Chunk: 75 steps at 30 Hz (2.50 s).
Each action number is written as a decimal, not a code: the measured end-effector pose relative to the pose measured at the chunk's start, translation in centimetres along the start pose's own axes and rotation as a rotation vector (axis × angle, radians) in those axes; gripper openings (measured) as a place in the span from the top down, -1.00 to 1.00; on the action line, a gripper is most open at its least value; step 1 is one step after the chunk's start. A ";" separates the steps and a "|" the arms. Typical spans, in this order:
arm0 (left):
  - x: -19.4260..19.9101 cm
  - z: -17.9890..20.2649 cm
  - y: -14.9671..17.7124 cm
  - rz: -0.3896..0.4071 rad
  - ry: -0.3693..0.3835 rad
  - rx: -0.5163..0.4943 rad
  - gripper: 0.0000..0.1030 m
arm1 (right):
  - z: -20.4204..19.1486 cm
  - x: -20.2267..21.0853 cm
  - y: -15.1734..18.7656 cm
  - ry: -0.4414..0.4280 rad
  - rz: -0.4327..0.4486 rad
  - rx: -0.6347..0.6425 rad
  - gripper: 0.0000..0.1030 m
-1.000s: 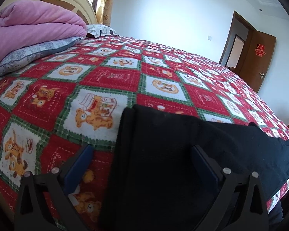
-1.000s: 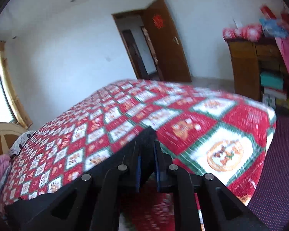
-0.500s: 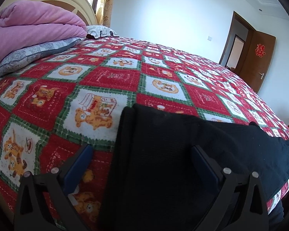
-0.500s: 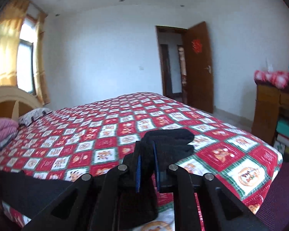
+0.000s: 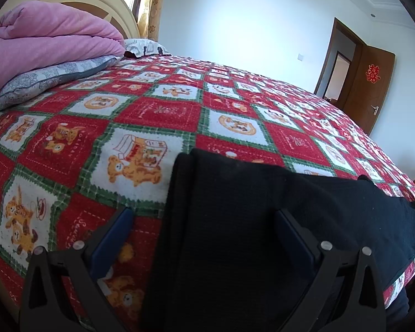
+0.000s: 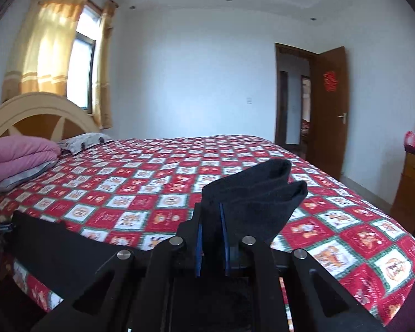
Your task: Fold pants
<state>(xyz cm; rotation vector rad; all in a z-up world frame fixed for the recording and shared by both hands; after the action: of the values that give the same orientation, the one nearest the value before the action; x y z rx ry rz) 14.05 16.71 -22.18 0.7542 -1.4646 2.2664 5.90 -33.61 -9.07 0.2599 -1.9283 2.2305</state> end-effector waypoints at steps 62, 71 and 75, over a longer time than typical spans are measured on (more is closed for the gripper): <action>-0.1 0.0 -0.2 0.022 -0.003 0.002 -1.00 | -25.3 -6.8 6.5 -0.394 -0.225 0.362 0.79; -0.2 -0.1 -0.3 0.024 -0.004 0.002 -1.00 | -26.9 -8.0 9.2 -0.402 -0.312 0.424 0.78; -0.1 -0.2 -0.5 0.025 0.000 0.013 -1.00 | -27.9 -7.6 10.0 -0.383 -0.306 0.536 0.72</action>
<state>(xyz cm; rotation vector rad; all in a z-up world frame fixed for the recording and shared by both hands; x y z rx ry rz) 14.39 17.11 -21.95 0.7436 -1.4681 2.2967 10.43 -7.59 -24.52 1.0435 -1.2586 2.5589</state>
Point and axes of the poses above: each gripper's, at about its wrist camera, not at the fingertips, and x roughly against the way its jaws point, z to its right, y to its underside, the point moved 4 cm from there along -x, roughly the way its jaws point, and after that the axes turned 8 degrees about x, right-handed, at the moved point
